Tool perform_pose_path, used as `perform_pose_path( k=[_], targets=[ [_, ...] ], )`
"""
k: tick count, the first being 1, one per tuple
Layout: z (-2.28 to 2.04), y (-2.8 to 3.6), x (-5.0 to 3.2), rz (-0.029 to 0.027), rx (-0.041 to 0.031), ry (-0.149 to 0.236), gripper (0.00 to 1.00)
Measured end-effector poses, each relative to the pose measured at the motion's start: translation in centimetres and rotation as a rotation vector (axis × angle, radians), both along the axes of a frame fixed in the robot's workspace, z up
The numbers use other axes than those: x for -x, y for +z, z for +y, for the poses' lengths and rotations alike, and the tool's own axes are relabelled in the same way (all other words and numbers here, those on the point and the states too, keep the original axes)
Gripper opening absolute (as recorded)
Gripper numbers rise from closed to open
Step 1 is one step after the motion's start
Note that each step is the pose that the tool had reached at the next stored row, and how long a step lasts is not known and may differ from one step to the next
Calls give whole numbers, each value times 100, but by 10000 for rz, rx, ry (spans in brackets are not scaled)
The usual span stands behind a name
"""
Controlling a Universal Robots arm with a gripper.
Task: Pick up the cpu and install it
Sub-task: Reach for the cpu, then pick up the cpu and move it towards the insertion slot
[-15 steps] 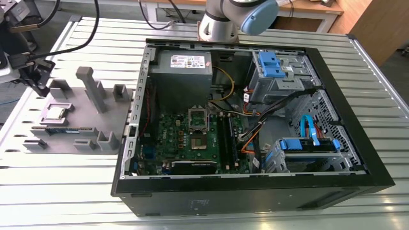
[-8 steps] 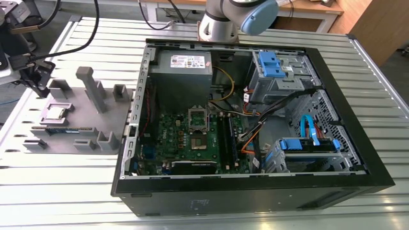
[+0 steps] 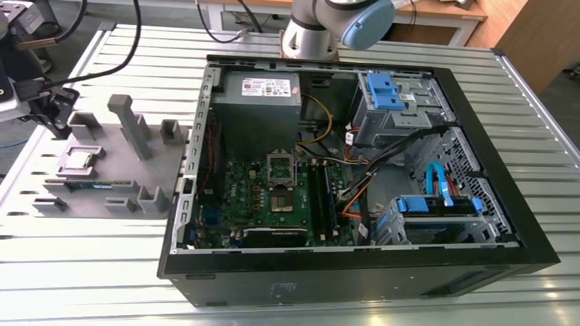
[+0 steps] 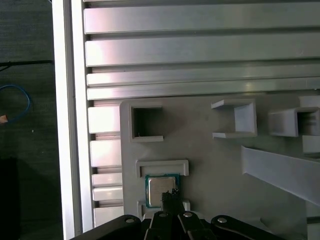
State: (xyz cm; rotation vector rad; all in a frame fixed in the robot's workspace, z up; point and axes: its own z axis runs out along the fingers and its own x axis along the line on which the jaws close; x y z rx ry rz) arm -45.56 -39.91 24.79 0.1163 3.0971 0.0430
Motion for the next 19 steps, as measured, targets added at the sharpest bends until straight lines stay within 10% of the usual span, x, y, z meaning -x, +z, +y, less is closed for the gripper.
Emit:
perform_pose_path(
  k=[19],
  targets=[
    [0,-90,0,1,0,0,11]
  ],
)
